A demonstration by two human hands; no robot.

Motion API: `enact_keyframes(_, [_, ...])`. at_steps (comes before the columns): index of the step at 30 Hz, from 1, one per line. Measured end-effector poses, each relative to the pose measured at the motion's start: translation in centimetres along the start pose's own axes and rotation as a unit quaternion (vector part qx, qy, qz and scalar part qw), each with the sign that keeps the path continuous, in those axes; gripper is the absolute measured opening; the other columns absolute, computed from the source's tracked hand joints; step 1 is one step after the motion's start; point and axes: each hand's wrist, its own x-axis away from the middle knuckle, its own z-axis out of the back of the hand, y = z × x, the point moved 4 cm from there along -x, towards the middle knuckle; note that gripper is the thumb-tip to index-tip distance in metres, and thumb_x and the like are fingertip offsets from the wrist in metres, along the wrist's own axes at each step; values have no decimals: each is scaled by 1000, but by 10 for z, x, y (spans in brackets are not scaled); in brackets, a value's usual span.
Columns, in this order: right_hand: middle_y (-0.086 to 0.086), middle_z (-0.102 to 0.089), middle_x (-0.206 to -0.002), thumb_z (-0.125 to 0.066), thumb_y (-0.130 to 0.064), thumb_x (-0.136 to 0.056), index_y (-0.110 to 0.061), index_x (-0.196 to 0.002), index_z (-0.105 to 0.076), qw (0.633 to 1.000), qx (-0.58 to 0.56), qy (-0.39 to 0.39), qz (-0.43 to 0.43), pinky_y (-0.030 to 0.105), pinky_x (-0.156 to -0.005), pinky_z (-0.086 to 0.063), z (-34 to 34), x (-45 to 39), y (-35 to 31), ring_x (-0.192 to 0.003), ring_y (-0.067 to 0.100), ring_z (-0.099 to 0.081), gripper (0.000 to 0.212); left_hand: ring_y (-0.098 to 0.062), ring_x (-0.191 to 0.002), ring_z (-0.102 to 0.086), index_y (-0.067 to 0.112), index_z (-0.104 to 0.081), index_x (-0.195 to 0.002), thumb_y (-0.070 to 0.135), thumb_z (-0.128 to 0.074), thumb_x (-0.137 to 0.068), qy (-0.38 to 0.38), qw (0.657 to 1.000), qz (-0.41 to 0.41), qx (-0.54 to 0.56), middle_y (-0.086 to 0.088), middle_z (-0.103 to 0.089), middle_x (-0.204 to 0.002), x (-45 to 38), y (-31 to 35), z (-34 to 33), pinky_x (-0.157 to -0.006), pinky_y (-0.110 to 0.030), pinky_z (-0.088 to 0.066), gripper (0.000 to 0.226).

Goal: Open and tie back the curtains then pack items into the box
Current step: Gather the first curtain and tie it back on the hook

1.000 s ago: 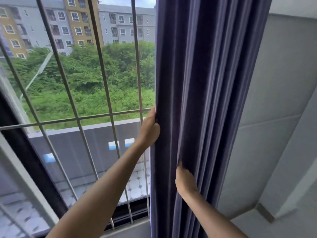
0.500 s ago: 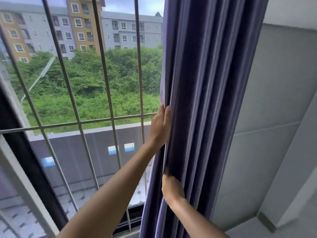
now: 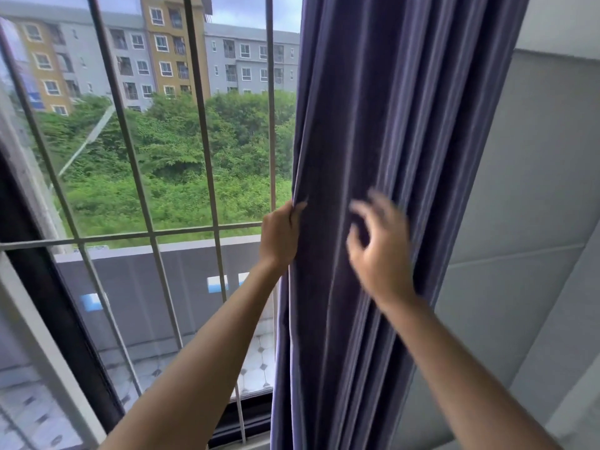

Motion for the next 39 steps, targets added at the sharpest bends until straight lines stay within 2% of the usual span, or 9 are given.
enact_keyframes(3, [18,-48,-137,-63,-11,-86,-5,-131,-53,992,-14,123,18,24,-113,-29,23,-63,0,-130,29,-45,46,-14,-47,-20,16,-34,-57,22,-57,-95,11,1000,9,-4,8,-27,-45,-3,-2,3,-49,-28,-15,44])
enact_keyframes(6, [10,-45,-144,-67,-7,-85,-6,-148,-29,987,-110,94,-70,27,-109,-38,13,-85,14,-132,17,-45,74,-10,-46,-16,20,-28,-54,22,-60,-93,11,1000,25,-5,10,-24,-45,-1,2,0,-51,-28,-13,50])
enact_keyframes(10, [-4,-60,-102,-59,-1,-89,-22,-155,-4,971,-142,-37,-190,4,-62,-44,-30,-46,39,-78,-2,-62,89,-20,-51,-33,6,-50,-72,20,-60,-92,-8,999,36,13,0,-48,-55,6,4,-10,-53,-27,-19,26])
enact_keyframes(14, [3,-66,-108,-53,4,-88,-12,-149,-29,952,-101,-148,-250,15,-81,-47,-79,19,62,-85,12,-65,68,-27,-54,-46,2,-53,-87,16,-58,-93,-10,1000,12,12,-15,-62,-68,6,4,-14,-53,-29,-25,16])
enact_keyframes(17, [18,-69,-100,-45,5,-87,-1,-118,-56,922,33,-271,-276,36,-81,-54,-107,72,74,-95,35,-67,33,-33,-58,-53,2,-52,-91,16,-57,-93,-24,1000,5,1,-18,-64,-72,2,-5,-19,-57,-40,-38,16])
enact_keyframes(25, [11,-68,-110,-32,2,-94,-10,-146,-29,880,129,-384,-249,36,-83,-51,-126,183,52,-101,28,-66,54,-10,-44,-38,-1,-59,-88,5,-46,-97,-62,996,-23,65,1,-49,-56,26,1,-34,-50,-21,-20,17])
enact_keyframes(29, [11,-66,-116,-27,1,-94,-10,-128,-47,850,156,-416,-282,37,-87,-48,-131,196,39,-106,30,-63,40,-32,-92,-62,0,-52,-127,5,-40,-99,-144,981,-15,128,-19,-67,-108,34,-1,-48,-69,-24,-40,31])
enact_keyframes(33, [13,-66,-117,-26,0,-96,-12,-136,-40,848,184,-404,-289,38,-88,-49,-132,193,30,-107,31,-63,44,-23,-131,-43,16,-26,-149,26,-32,-102,-219,964,-9,153,-7,-41,-147,38,-7,-52,-105,-33,-37,48])
enact_keyframes(39, [11,-66,-117,-28,-2,-99,-11,-136,-40,836,212,-400,-309,37,-86,-53,-136,195,17,-106,28,-65,41,-14,-145,-11,12,-8,-152,51,-34,-95,-304,940,-68,141,-3,-10,-159,57,-8,-52,-118,-35,-18,73])
